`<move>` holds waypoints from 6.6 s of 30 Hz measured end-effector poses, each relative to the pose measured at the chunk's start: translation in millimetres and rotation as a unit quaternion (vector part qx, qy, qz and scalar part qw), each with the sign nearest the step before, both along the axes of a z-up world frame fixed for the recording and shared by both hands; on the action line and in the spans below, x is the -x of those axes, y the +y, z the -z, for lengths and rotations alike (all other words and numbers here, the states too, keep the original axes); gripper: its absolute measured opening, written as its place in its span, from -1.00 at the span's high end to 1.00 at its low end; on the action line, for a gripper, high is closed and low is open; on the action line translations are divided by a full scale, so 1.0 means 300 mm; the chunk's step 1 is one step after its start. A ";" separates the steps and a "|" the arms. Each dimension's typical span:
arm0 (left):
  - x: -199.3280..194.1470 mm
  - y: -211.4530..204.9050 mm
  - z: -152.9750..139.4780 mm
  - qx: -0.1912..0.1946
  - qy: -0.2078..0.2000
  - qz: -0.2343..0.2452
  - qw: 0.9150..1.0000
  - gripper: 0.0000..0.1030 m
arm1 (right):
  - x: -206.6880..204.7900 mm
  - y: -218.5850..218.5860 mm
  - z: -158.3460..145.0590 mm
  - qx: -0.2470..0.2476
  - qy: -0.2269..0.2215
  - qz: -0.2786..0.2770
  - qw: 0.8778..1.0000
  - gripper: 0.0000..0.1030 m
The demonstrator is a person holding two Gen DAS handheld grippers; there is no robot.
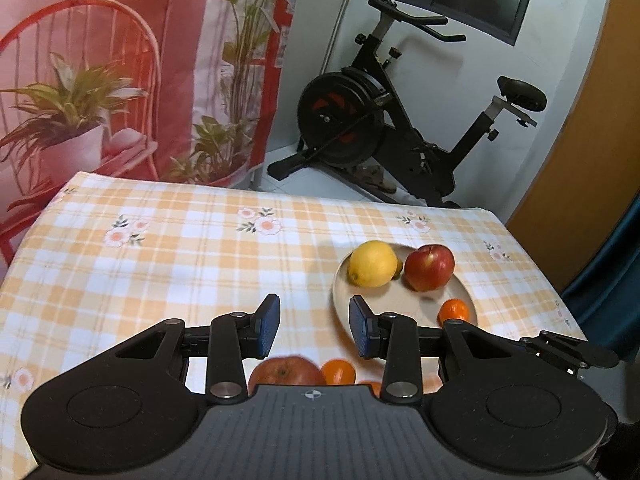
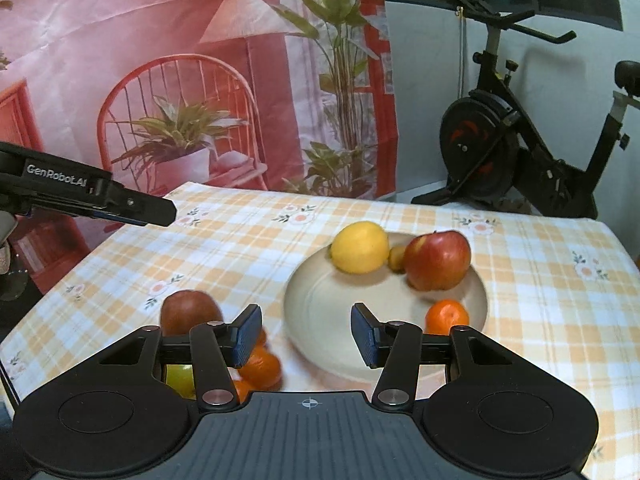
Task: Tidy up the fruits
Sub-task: 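Withdraw both tools from the plate toward the remaining fruits, then grasp the small brown kiwi with the left tool, then lift the kiwi with the left tool while the right tool grasps a green apple, then carry the kiwi in the left tool while the right tool carries the green apple over the plate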
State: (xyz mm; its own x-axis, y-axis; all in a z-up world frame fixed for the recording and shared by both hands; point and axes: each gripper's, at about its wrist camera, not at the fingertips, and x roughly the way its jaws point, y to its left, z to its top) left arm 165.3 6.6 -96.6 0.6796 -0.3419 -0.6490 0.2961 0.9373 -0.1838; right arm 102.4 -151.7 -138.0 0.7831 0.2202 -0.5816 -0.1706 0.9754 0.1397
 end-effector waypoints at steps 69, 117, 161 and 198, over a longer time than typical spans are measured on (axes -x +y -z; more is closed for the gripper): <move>0.135 0.034 0.326 0.004 0.146 0.039 0.989 0.46 | 0.053 0.034 0.090 -0.011 0.049 -0.010 0.999 0.11; 0.152 0.230 0.275 0.022 0.100 -0.053 0.993 0.46 | -0.091 0.331 0.137 0.059 0.111 -0.176 0.976 0.15; -0.044 -0.146 0.113 -0.012 0.057 0.050 0.997 0.46 | -0.127 -0.092 0.040 0.010 0.013 -0.077 0.997 0.17; -0.406 -0.356 0.308 -0.070 0.131 0.089 0.985 0.46 | -0.387 -0.127 0.188 0.093 0.002 -0.092 0.991 0.16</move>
State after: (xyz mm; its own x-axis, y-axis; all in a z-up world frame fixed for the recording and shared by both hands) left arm 287.2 -100.3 -189.1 0.4194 -0.3349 -0.8438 0.4169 0.8967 -0.1487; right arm 218.6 -189.8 -194.4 0.7368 0.2476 -0.6291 -0.3480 0.9367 -0.0389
